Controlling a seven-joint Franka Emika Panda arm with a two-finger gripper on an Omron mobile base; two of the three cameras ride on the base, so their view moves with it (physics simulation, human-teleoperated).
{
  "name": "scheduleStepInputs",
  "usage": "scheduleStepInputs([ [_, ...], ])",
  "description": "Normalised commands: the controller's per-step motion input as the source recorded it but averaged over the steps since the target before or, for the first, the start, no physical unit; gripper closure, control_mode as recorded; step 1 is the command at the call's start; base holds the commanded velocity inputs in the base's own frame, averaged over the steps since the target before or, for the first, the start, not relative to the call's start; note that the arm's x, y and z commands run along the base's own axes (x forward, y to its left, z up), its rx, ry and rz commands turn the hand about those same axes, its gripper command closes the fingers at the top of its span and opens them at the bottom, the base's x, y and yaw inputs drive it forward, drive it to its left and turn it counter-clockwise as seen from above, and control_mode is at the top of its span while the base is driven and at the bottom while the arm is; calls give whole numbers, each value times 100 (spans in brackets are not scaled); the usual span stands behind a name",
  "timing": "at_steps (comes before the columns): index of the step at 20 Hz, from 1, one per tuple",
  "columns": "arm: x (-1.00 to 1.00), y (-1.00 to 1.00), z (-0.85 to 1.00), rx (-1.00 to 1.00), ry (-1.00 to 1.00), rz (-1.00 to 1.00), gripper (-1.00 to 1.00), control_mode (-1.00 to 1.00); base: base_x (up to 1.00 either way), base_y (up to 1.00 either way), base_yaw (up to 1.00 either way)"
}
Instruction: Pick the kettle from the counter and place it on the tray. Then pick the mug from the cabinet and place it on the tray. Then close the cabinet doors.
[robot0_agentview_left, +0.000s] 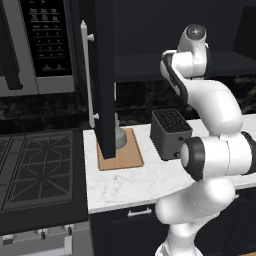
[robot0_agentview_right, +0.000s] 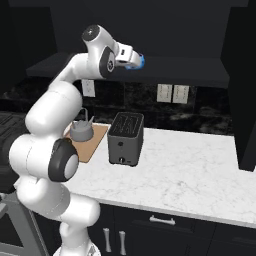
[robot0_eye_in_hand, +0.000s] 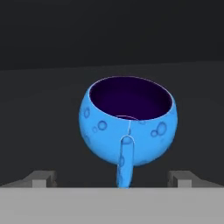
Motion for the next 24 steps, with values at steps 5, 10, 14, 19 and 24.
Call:
scheduleStepInputs([
  [5,31,0,0,0,6,0,-100,-100,0,0,0],
  [10,27,-3,0,0,0,0,-100,-100,0,0,0],
  [14,2,-15,0,0,0,-2,-100,-100,0,0,0],
  [19,1,-10,0,0,0,-5,-100,-100,0,0,0],
  [24,8,-1,-3,0,0,-4,-100,-100,0,0,0],
])
